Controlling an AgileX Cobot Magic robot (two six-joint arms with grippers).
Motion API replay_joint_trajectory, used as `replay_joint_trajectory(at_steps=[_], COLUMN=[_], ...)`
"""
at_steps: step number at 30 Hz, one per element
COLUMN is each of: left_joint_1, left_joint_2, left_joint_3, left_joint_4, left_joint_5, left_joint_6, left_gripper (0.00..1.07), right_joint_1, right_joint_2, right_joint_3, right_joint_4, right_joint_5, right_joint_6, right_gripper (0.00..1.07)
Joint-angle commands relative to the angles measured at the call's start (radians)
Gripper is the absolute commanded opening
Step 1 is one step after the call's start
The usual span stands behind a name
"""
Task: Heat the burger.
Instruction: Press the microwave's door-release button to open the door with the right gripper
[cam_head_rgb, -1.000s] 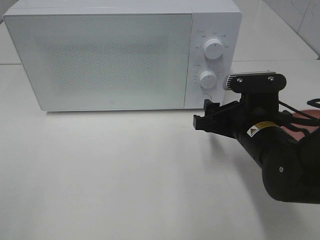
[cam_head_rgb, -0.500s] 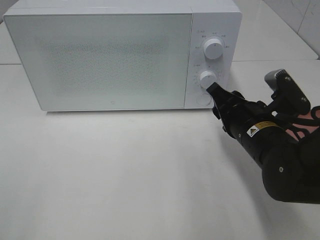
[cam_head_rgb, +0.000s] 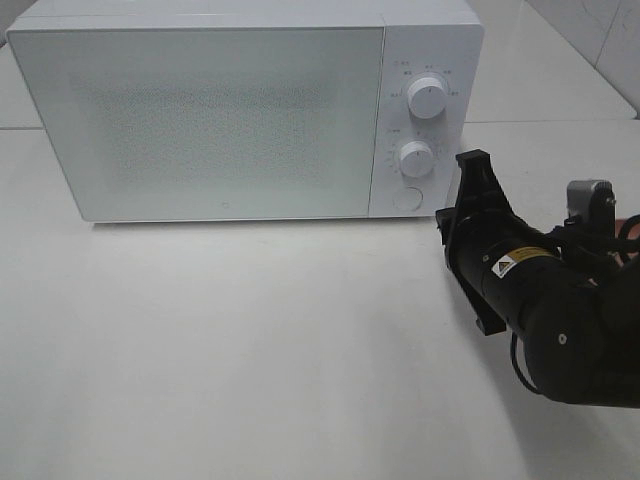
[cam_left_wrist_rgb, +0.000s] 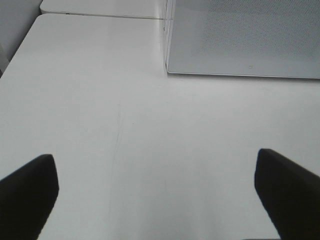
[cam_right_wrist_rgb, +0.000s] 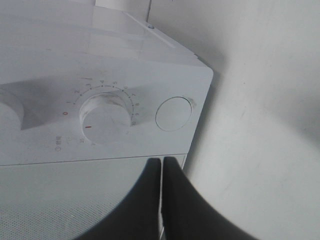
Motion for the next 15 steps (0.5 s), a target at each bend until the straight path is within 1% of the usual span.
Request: replay_joint_trajectory(at_steps=[1, 5, 15], left_joint_1=[-0.006, -0.006, -0.006], left_joint_2=[0.0, 0.0, 0.0], left_joint_3=[0.0, 0.0, 0.0], left_joint_4=[-0.005, -0.005, -0.005], left_joint_5=[-0.005, -0.005, -0.005], left_joint_6=[0.0, 0.0, 0.0], left_gripper=[1.02, 1.02, 1.02], right_joint_1=[0.001, 0.001, -0.003], right_joint_2=[-0.001, 0.002, 0.107], right_joint_3=[0.002, -0.002, -0.089], right_joint_4=[-0.001, 0.006, 0.013], right_joint_5=[0.007, 0.01, 0.029], right_joint_6=[0.03, 0.044, 0.098], right_gripper=[0.0, 0.0, 0.0])
